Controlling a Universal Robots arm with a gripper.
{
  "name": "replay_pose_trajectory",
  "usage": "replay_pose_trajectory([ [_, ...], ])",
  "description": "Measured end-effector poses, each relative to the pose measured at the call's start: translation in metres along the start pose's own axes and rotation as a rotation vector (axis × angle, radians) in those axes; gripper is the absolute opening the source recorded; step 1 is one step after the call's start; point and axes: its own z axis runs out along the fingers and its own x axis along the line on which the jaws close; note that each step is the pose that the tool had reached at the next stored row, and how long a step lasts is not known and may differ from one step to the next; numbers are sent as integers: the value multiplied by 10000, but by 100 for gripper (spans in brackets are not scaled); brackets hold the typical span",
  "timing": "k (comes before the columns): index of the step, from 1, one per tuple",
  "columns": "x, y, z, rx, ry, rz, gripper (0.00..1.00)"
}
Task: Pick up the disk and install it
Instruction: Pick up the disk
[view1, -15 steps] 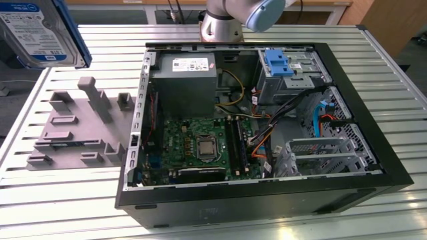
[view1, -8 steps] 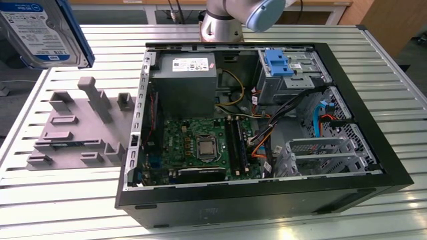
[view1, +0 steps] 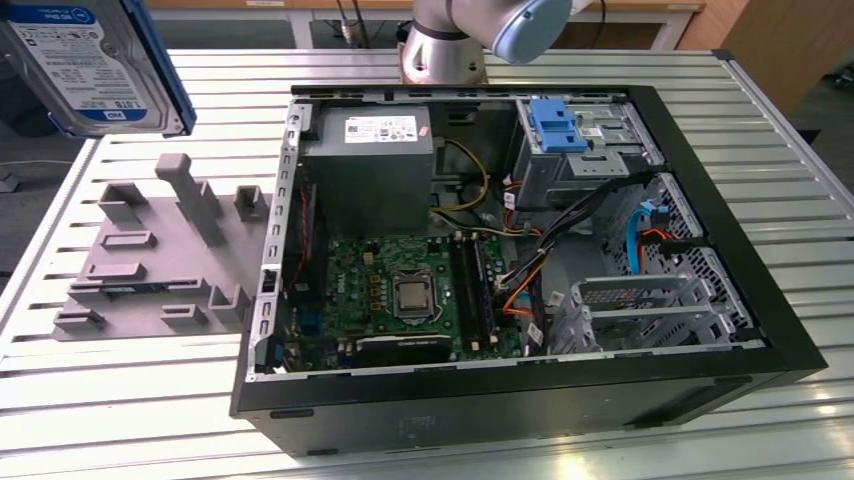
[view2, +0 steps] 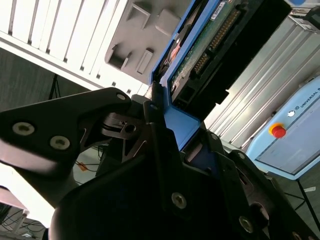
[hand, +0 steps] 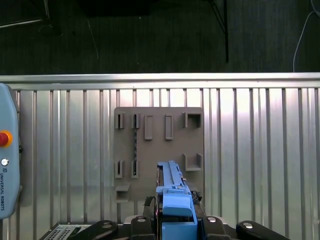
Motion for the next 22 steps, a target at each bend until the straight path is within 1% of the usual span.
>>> replay_pose_trajectory([
  [5,-1,-21,0,0,0,0,36],
  [22,-2,-60,-1,0,0,0,36],
])
